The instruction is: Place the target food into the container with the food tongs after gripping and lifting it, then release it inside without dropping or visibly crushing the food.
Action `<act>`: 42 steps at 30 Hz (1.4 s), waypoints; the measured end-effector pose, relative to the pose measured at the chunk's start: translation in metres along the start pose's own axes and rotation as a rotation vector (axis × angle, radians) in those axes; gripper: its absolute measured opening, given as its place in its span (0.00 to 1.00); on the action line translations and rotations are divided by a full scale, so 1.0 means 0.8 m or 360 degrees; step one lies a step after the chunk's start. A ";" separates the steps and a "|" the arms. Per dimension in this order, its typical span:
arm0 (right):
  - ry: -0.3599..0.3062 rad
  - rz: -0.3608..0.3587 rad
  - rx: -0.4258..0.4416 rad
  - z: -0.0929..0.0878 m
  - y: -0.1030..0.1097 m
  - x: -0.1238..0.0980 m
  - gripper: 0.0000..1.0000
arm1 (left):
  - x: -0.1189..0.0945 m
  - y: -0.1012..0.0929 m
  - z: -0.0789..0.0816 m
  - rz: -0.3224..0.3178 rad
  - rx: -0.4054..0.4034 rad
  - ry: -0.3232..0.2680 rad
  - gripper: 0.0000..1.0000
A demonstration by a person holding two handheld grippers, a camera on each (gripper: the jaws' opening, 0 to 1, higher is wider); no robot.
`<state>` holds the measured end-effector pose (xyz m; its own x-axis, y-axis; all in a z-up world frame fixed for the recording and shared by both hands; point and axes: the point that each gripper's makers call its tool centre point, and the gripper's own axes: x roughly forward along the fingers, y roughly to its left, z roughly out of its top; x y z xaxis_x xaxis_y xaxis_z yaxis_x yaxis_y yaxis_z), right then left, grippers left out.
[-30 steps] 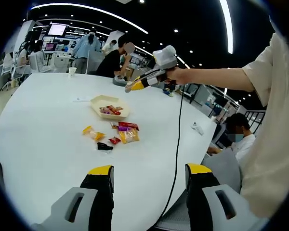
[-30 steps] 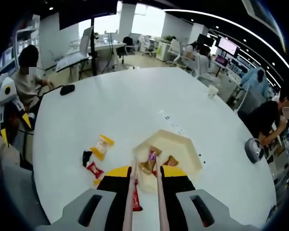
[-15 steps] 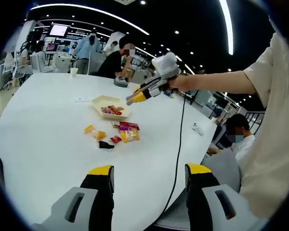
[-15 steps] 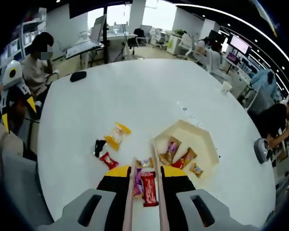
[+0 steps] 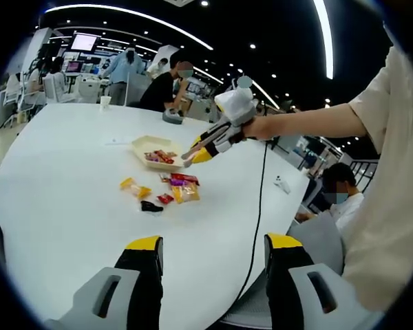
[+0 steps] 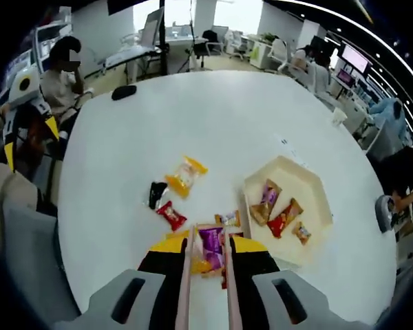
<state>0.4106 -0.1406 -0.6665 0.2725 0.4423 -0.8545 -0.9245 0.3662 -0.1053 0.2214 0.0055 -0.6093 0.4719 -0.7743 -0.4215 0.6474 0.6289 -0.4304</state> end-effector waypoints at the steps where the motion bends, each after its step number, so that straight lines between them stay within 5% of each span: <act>1: 0.0008 0.0006 -0.0013 -0.001 0.002 0.001 0.23 | 0.000 0.000 0.000 0.0000 -0.0001 0.0001 0.59; 42: 0.0204 0.0188 -0.0320 -0.035 0.036 0.038 0.25 | 0.002 0.011 -0.013 0.0023 -0.0053 0.0031 0.58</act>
<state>0.3853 -0.1393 -0.7098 0.1351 0.3600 -0.9231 -0.9858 0.1426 -0.0887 0.2213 0.0105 -0.6220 0.4693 -0.7638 -0.4432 0.6201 0.6423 -0.4504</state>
